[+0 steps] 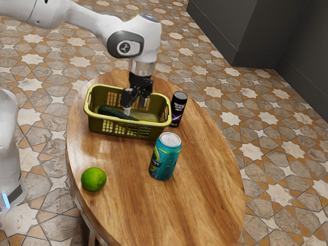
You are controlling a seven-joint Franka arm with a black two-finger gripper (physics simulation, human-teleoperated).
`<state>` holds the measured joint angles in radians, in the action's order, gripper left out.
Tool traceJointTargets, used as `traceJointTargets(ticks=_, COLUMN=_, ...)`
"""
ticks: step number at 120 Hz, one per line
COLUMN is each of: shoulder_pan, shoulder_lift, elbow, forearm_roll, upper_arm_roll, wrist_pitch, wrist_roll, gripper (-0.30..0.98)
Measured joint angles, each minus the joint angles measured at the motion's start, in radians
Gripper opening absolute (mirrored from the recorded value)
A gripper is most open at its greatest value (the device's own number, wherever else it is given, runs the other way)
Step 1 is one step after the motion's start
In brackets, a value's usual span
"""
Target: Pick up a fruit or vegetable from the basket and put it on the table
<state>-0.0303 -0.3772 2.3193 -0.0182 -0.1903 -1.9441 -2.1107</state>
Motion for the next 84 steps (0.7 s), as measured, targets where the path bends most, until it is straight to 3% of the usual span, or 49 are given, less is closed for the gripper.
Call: traceJointTargets(ticks=84, shoulder_pan=0.036, shoulder_lift=0.029, elbow=0.097, forearm_roll=0.001, upper_arm_roll=-0.002, wrist_pitch=-0.11, wrist_roll=-0.01, gripper=0.69)
